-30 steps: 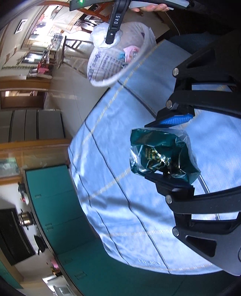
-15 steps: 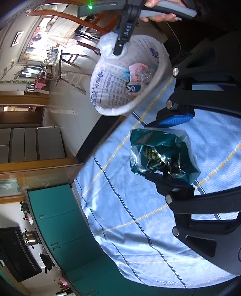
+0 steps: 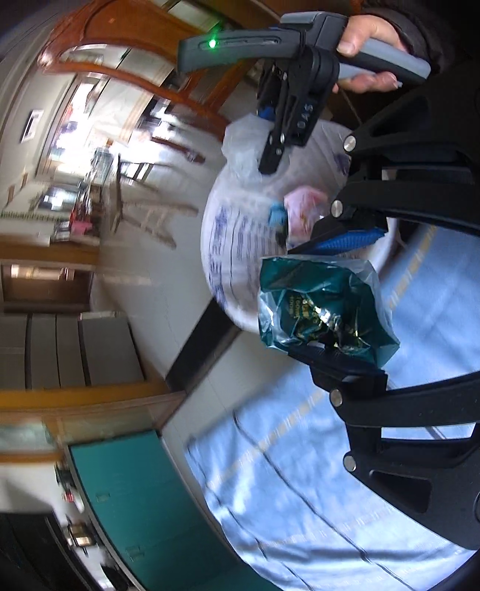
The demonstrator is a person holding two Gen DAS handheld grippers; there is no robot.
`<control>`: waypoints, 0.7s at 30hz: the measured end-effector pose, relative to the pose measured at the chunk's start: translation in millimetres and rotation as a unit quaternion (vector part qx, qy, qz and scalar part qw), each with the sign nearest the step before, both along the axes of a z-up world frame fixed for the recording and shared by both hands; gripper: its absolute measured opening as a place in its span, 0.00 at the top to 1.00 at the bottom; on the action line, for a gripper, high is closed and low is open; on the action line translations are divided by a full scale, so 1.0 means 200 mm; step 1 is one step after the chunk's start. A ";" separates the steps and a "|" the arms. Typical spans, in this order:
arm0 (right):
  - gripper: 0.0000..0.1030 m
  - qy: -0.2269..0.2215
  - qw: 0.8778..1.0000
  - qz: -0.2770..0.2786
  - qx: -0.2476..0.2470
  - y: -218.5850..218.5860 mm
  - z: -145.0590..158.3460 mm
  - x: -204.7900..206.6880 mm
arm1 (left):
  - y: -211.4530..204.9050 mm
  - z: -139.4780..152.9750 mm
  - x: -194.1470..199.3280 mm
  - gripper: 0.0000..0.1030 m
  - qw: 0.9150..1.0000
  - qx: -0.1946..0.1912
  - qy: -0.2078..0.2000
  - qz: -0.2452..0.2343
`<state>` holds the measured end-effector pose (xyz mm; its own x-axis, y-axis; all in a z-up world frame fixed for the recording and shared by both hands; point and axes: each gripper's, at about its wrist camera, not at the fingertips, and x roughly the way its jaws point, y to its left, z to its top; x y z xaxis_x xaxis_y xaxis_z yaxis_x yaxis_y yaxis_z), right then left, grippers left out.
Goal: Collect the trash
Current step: 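Open both tools to drop green bag and tissue into the bin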
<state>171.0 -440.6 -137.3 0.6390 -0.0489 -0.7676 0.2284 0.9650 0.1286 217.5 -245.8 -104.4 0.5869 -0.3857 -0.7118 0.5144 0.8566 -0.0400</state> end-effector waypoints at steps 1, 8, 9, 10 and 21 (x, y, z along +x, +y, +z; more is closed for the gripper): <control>0.58 0.004 1.000 -0.008 0.002 -0.03 -0.01 -0.01 | -0.06 -0.01 0.01 0.53 1.000 0.000 0.003 -0.015; 0.58 0.002 0.999 -0.037 -0.007 -0.14 0.02 -0.07 | -0.27 -0.19 0.05 0.34 0.997 0.011 0.042 -0.062; 0.58 0.002 0.999 -0.037 -0.007 -0.14 0.02 -0.07 | -0.28 -0.21 0.05 0.27 0.997 0.012 0.047 -0.061; 0.58 0.003 0.999 -0.036 -0.007 -0.15 0.01 -0.07 | -0.27 -0.21 0.04 0.27 0.997 0.011 0.049 -0.061; 0.29 0.007 1.000 -0.011 0.002 0.00 -0.01 -0.01 | 0.08 -0.07 -0.11 0.11 0.998 0.042 -0.032 0.029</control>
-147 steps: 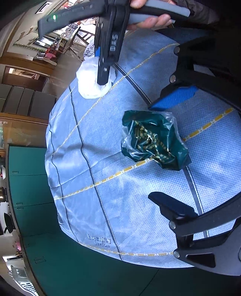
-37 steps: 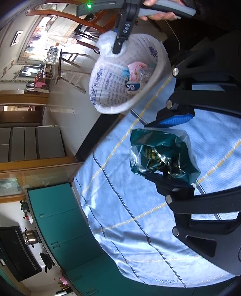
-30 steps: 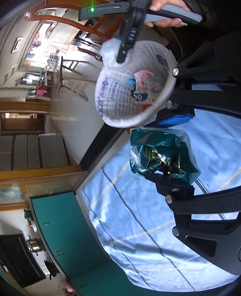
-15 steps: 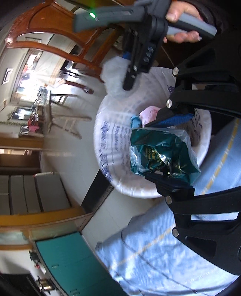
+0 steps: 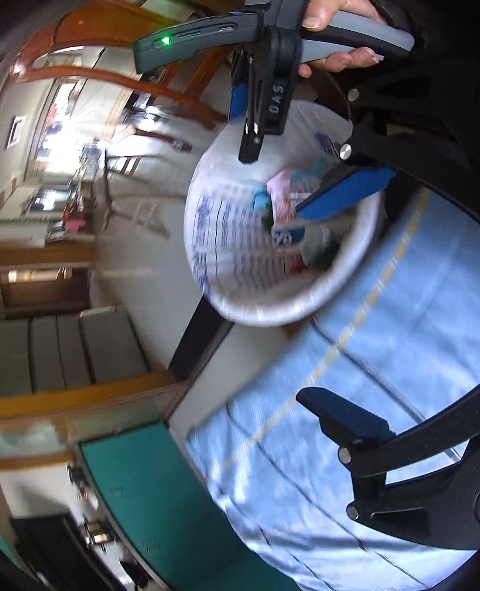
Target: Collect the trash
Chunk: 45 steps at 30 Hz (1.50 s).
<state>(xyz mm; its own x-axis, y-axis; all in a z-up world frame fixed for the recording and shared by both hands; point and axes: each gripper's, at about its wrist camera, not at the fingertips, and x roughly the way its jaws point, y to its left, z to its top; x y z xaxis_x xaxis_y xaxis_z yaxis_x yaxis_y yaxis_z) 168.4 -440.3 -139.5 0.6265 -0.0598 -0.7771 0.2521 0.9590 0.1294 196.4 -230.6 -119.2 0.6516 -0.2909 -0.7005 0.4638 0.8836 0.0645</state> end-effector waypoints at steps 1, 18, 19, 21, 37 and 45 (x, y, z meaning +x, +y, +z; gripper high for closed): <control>0.27 -0.003 1.000 0.000 0.003 0.01 0.01 0.00 | 0.04 0.01 -0.01 0.10 1.000 0.000 -0.002 0.009; 0.06 -0.098 0.995 0.027 -0.024 0.34 0.32 -0.20 | 0.74 0.21 -0.32 0.04 0.986 -0.033 -0.042 0.156; 0.06 -0.104 0.994 0.038 -0.027 0.39 0.35 -0.21 | 0.77 0.23 -0.35 0.04 0.984 -0.032 -0.047 0.166; 0.06 -0.113 0.991 0.056 -0.036 0.48 0.39 -0.23 | 0.82 0.27 -0.41 0.04 0.982 -0.029 -0.054 0.179; 0.03 -0.250 0.951 0.114 -0.141 0.87 0.93 -0.71 | 1.00 0.74 -0.91 0.03 0.965 -0.059 -0.177 0.187; 0.03 -0.278 0.941 0.106 -0.163 0.89 1.05 -0.87 | 1.03 0.80 -1.00 0.03 0.961 -0.077 -0.191 0.183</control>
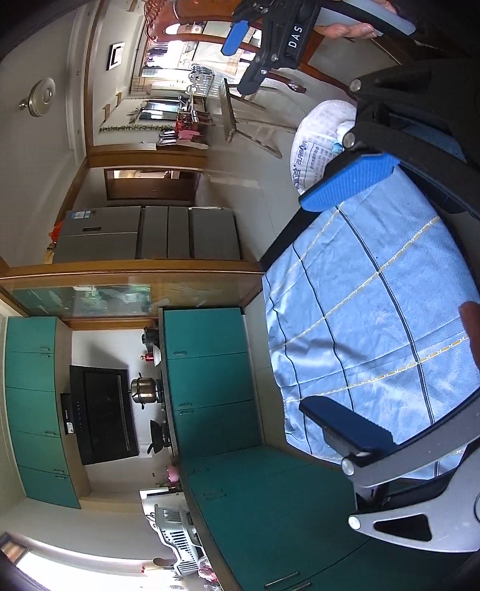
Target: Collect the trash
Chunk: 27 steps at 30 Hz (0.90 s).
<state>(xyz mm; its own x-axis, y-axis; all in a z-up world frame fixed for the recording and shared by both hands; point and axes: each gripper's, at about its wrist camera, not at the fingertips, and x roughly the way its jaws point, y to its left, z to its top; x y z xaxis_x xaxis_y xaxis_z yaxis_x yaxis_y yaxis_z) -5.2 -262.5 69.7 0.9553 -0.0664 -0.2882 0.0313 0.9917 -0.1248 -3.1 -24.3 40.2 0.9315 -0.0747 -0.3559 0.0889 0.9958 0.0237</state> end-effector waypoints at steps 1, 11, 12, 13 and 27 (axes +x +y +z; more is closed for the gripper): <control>0.03 -0.002 1.000 -0.002 -0.001 0.00 0.01 -0.02 | 0.00 0.00 -0.01 0.03 1.000 0.000 0.000 -0.002; 0.03 0.000 1.000 -0.018 -0.006 0.03 -0.01 -0.05 | -0.01 0.00 -0.06 0.03 1.000 0.009 0.003 -0.017; 0.03 -0.001 1.000 -0.018 -0.006 0.03 -0.01 -0.05 | -0.01 0.00 -0.06 0.03 1.000 0.009 0.003 -0.018; 0.03 -0.003 1.000 -0.018 -0.005 0.03 0.00 -0.05 | -0.01 0.00 -0.07 0.03 1.000 0.009 0.003 -0.018; 0.03 -0.008 1.000 -0.018 -0.005 0.03 0.00 -0.07 | -0.02 0.00 -0.08 0.03 1.000 0.011 0.002 -0.019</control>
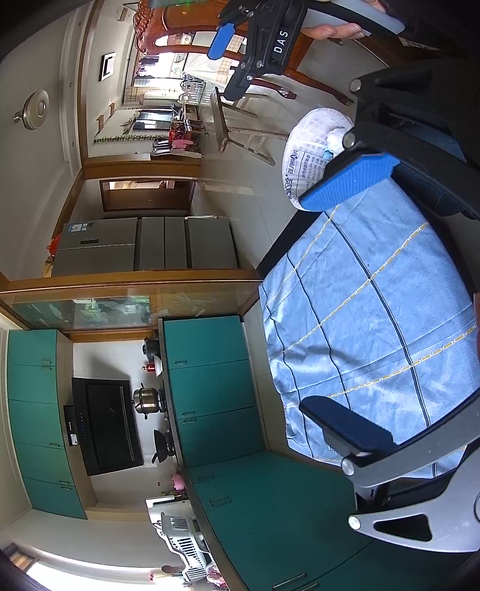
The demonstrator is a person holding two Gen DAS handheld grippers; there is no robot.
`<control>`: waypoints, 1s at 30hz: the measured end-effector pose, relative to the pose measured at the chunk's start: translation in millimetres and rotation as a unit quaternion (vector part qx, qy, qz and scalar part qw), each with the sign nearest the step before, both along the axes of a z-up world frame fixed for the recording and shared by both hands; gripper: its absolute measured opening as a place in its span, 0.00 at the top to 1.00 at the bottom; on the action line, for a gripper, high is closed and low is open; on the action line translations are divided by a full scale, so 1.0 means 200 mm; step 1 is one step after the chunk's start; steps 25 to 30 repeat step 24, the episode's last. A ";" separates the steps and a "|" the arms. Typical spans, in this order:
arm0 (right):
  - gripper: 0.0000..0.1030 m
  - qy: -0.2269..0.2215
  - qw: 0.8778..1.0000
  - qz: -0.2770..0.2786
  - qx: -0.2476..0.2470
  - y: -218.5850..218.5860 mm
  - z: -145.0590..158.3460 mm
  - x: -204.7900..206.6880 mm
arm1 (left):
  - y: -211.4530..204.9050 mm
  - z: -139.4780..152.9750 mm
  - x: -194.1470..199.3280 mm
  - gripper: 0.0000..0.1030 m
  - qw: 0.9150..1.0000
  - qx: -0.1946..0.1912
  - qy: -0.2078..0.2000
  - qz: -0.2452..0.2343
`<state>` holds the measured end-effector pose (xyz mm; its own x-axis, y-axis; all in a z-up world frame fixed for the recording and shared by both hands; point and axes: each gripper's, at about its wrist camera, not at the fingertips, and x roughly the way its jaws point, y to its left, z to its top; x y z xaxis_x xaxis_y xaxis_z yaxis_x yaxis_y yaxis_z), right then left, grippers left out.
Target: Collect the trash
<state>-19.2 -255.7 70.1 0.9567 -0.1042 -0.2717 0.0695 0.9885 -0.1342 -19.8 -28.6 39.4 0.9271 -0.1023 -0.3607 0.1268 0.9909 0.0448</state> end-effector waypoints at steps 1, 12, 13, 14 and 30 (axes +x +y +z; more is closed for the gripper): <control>0.03 0.000 1.000 -0.001 -0.001 0.00 0.00 0.00 | 0.00 0.00 0.00 0.03 1.000 0.000 0.000 0.000; 0.03 0.005 1.000 -0.004 -0.003 -0.02 -0.01 0.01 | 0.00 -0.01 0.01 0.03 1.000 -0.004 0.005 0.001; 0.03 0.007 1.000 -0.004 -0.003 -0.01 -0.02 0.01 | 0.00 -0.02 0.01 0.03 1.000 -0.005 0.007 0.002; 0.03 0.008 1.000 -0.005 -0.003 -0.01 -0.02 0.02 | 0.01 -0.02 0.01 0.03 1.000 -0.007 0.008 0.003; 0.03 0.025 1.000 0.001 -0.002 0.00 -0.06 0.07 | 0.06 -0.07 0.07 0.03 0.999 -0.005 0.033 0.028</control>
